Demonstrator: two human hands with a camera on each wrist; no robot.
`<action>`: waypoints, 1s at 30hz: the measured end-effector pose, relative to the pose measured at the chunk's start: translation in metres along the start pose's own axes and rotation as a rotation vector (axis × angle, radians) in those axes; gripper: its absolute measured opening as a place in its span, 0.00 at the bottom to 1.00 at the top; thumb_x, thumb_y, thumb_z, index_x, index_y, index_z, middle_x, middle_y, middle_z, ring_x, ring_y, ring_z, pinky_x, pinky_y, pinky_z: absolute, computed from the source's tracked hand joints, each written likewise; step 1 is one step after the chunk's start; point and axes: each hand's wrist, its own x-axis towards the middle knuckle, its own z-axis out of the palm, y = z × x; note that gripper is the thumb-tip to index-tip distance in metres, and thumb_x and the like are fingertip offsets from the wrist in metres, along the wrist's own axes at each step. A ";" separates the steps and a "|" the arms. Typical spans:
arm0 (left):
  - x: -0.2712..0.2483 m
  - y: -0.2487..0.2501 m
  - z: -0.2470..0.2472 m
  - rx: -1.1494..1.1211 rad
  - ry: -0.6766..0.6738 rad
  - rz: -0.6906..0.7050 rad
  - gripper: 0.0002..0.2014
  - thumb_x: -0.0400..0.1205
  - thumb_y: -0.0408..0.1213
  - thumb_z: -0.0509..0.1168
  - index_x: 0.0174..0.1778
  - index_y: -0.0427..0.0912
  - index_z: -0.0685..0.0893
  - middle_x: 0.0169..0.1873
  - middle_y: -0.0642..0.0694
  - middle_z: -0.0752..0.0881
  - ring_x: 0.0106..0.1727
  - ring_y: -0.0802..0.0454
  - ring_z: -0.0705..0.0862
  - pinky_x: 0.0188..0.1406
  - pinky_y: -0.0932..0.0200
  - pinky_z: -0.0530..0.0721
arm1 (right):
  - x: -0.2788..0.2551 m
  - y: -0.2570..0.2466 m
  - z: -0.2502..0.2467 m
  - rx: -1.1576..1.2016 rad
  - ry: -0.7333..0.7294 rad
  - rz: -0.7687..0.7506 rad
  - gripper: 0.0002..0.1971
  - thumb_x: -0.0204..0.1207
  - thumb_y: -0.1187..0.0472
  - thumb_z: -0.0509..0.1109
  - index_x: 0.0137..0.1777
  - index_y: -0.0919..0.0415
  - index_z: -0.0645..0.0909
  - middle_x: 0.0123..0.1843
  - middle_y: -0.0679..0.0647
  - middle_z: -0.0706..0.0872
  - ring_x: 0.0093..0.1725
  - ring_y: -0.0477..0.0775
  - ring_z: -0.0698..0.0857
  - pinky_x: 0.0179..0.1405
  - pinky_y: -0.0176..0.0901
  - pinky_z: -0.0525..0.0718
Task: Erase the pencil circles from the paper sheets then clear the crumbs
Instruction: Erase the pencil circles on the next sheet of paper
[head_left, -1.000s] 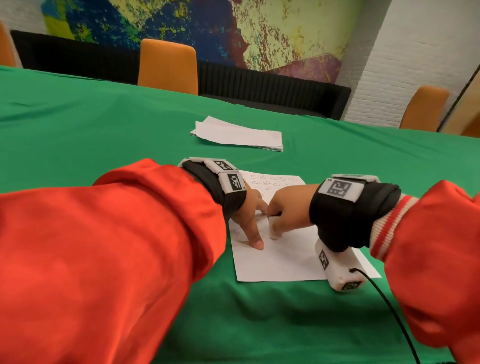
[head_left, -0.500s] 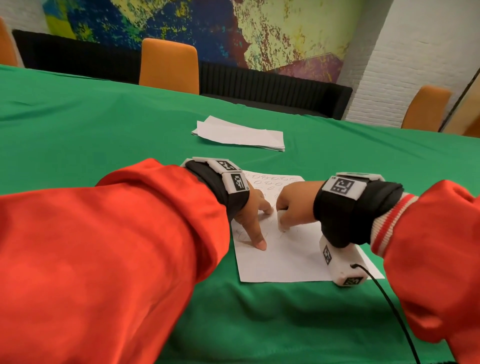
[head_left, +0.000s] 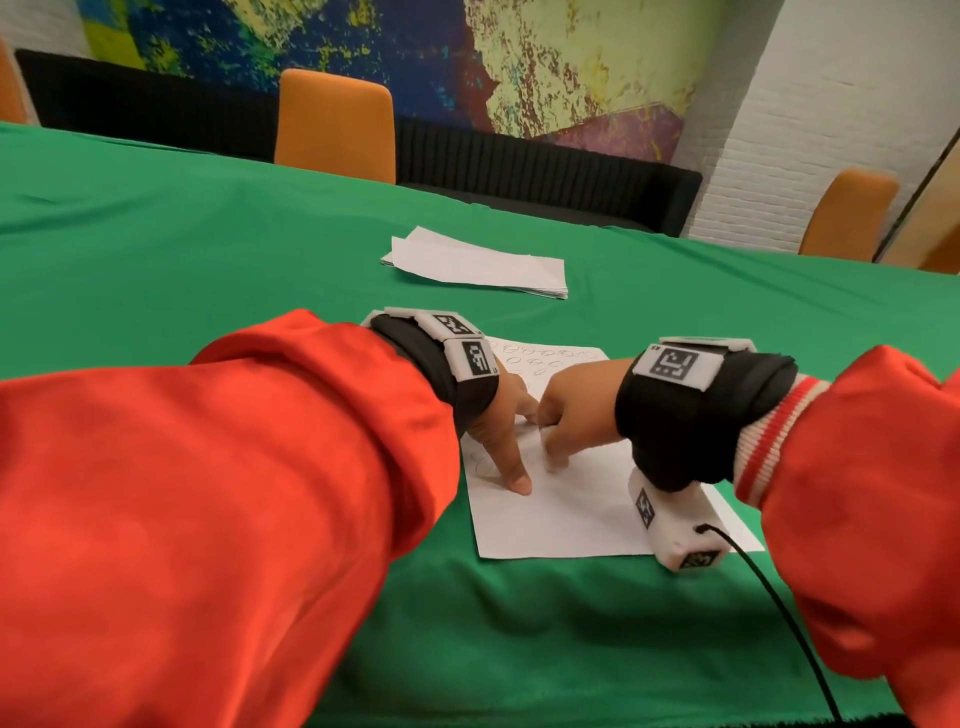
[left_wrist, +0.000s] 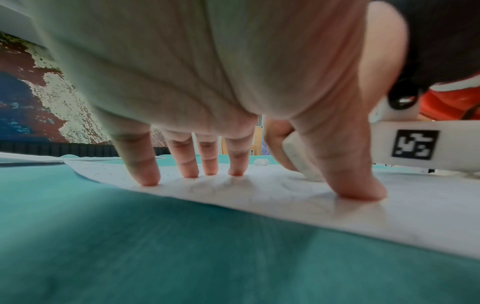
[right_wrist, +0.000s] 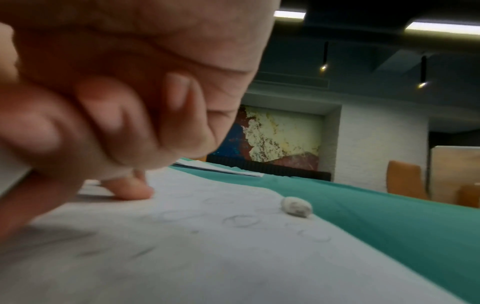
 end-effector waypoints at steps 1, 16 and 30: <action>0.000 0.000 0.000 0.004 -0.001 -0.003 0.42 0.75 0.63 0.66 0.81 0.53 0.58 0.79 0.48 0.61 0.78 0.45 0.64 0.72 0.51 0.65 | 0.001 0.003 -0.001 0.002 0.016 0.029 0.10 0.70 0.53 0.73 0.32 0.52 0.77 0.32 0.45 0.78 0.41 0.50 0.78 0.31 0.35 0.71; 0.000 -0.001 0.001 -0.036 0.012 -0.001 0.41 0.74 0.61 0.68 0.81 0.53 0.60 0.78 0.47 0.64 0.76 0.45 0.67 0.70 0.52 0.67 | -0.003 -0.001 0.000 -0.004 -0.034 -0.012 0.12 0.72 0.54 0.70 0.28 0.50 0.74 0.30 0.45 0.76 0.31 0.43 0.73 0.29 0.36 0.69; 0.001 0.000 0.000 -0.040 0.013 -0.005 0.43 0.75 0.61 0.68 0.82 0.52 0.56 0.80 0.48 0.61 0.76 0.47 0.67 0.69 0.55 0.66 | -0.004 0.013 -0.001 0.036 -0.041 0.086 0.12 0.70 0.54 0.72 0.29 0.55 0.77 0.28 0.47 0.77 0.30 0.46 0.74 0.29 0.35 0.70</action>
